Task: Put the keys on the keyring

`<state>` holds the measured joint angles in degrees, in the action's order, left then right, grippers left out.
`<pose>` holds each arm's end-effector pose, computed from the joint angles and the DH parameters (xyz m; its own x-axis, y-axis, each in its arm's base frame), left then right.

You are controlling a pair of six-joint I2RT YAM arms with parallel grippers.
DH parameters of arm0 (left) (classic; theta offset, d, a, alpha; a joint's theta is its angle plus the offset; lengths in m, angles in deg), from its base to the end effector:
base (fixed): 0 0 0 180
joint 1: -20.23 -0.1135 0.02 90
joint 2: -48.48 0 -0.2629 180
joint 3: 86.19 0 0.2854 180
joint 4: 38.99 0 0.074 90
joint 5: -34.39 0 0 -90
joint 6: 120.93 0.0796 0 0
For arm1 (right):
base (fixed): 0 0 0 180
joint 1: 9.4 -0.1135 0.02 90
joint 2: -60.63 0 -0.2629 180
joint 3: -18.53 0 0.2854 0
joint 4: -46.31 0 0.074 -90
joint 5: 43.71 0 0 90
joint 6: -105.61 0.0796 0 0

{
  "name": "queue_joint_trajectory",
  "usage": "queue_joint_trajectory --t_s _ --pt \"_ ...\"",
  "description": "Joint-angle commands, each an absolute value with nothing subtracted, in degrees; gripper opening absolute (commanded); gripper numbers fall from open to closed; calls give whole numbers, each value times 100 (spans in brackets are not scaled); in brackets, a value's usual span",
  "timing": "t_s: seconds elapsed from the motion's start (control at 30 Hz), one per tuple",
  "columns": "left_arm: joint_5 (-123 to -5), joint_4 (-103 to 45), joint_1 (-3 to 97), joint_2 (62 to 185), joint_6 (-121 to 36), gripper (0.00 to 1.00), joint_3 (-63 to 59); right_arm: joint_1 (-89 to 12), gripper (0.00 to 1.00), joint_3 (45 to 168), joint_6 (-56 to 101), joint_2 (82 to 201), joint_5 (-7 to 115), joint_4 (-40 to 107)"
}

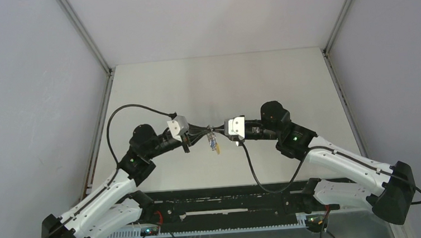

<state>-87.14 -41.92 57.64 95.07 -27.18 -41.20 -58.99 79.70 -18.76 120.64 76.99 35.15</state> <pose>0.1863 -0.1949 0.2998 0.0794 0.0094 -0.9968 0.9299 0.3596 0.0775 0.1727 0.2656 0.3222 0.4607 -0.2077 -0.8629 -0.8730 0.0694 -0.4828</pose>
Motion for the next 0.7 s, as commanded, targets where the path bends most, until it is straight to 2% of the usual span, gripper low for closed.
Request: queue_joint_trajectory --t_s 0.0,0.3,0.67 --pt "-8332 -4862 5663 9330 -2896 0 -3769 -5976 0 7909 -1937 11980 7915 3286" --pt "-8661 -5053 5653 9303 -2840 1 -3849 -5886 0 7916 -1986 12128 8053 3247" --pt "-8728 -5514 5546 9192 -3131 0 -4043 -5684 0 8246 -2280 12509 8573 2478"
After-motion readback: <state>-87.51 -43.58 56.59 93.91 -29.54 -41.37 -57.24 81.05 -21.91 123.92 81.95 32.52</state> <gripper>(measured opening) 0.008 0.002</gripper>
